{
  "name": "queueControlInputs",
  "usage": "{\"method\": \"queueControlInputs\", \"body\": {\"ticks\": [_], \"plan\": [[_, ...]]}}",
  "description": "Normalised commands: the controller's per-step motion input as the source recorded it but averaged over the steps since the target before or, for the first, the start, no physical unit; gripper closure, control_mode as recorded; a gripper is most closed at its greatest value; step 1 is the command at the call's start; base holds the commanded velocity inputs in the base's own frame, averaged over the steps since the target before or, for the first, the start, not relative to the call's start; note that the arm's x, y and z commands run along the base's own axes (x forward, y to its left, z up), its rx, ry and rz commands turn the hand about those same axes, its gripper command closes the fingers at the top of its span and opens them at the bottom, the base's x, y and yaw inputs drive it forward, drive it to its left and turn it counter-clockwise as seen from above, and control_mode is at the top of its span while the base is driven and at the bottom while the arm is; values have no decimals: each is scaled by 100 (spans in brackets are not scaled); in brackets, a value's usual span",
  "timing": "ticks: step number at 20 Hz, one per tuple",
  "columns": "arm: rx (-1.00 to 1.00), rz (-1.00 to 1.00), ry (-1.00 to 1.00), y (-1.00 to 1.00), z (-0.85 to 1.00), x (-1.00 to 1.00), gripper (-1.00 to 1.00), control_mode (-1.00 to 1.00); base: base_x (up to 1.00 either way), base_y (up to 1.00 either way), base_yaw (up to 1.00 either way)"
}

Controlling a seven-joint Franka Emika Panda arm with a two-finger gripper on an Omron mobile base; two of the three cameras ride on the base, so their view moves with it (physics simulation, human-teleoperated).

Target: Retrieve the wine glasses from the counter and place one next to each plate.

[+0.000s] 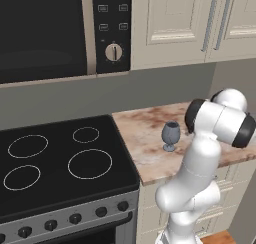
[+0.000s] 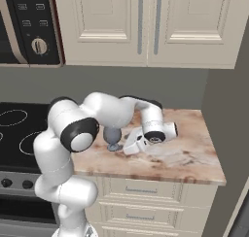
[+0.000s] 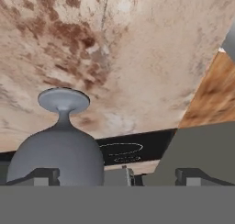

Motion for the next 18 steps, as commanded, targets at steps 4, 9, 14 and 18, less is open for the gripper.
{"method": "queueControlInputs", "body": {"ticks": [4,9,14,18], "plan": [[0,0,1,1,-25,28,-100,-100,0,0,0],[0,0,2,4,-22,27,-100,-100,0,0,0],[0,0,6,9,-28,25,-100,-100,0,0,0],[0,0,1,13,-22,20,-100,-100,0,0,0]]}}
